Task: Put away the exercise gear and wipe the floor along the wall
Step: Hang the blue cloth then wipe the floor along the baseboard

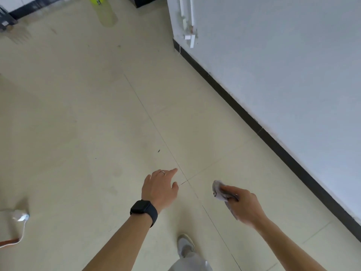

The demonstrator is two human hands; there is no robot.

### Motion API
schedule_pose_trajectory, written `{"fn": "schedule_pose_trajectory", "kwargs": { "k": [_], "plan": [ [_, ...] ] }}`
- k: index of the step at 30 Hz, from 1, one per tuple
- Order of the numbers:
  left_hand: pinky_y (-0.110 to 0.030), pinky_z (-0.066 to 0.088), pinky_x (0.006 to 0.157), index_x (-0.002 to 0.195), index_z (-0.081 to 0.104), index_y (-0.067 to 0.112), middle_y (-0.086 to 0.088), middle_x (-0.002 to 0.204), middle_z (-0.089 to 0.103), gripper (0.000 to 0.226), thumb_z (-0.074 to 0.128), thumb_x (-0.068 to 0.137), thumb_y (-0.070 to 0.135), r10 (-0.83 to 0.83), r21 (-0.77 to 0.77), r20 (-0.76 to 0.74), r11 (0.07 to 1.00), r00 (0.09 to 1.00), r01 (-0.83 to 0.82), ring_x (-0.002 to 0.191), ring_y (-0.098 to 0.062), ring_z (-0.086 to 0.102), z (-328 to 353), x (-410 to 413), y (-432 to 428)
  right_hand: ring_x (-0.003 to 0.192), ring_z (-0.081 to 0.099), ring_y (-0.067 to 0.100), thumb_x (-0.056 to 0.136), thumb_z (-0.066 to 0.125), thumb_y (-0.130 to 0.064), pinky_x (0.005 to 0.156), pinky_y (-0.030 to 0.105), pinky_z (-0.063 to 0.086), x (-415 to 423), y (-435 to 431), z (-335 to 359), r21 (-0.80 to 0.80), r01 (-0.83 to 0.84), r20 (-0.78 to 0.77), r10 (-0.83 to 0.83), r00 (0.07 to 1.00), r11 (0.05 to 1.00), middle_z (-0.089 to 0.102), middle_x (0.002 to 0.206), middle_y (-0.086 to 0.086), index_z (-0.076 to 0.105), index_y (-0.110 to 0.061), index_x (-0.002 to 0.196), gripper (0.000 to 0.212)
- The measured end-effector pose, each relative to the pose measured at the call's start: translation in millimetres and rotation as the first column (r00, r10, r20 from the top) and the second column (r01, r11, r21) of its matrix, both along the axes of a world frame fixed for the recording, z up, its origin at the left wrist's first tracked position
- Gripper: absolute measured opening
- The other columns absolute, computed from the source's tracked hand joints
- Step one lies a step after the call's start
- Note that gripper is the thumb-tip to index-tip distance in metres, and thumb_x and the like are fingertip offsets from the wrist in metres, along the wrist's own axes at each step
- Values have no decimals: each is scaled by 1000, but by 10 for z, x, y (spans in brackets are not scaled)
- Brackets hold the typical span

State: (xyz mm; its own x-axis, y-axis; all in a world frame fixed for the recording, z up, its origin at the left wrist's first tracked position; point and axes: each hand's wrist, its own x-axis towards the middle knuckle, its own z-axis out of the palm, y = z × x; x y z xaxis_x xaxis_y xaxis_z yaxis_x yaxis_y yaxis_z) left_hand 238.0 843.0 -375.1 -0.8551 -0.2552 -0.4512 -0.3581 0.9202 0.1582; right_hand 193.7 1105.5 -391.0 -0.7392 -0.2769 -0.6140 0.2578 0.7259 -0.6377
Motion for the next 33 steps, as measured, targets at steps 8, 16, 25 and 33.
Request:
{"fn": "schedule_pose_trajectory", "kwargs": {
  "k": [8,16,25,33],
  "plan": [
    [-38,34,111,152,34,33,4,143,53,53,40,100,36,-26,-1,112,1000,993,26,138,-19,39,-344,-534,-987,61,62,14,90,44,-4,45,8,41,-570,-919,-380,62,132,69,-136,988,989,67,72,-6,69,-33,122,50],
    [-38,34,110,151,35,31,5,148,48,53,40,99,33,-144,9,188,989,972,144,139,-19,38,-759,-1371,-1554,73,69,28,88,41,-5,45,10,44,-1083,-1516,-979,76,250,163,-259,952,965,73,84,1,68,-38,120,54],
    [-37,35,108,150,35,31,6,143,53,52,41,98,35,-427,12,239,899,872,437,136,-19,41,-1791,-2986,-1945,64,64,13,88,40,-3,51,13,45,-2009,-2200,-2151,117,527,241,-539,807,842,67,77,-8,65,-33,127,55],
    [-43,26,118,154,25,32,-2,162,27,59,42,98,36,-586,-11,311,785,748,620,149,-24,21,-3000,-3735,-1984,80,64,24,89,36,2,69,36,55,-2293,-2222,-3301,219,753,116,-783,611,620,70,96,1,67,-29,114,49]
  ]
}}
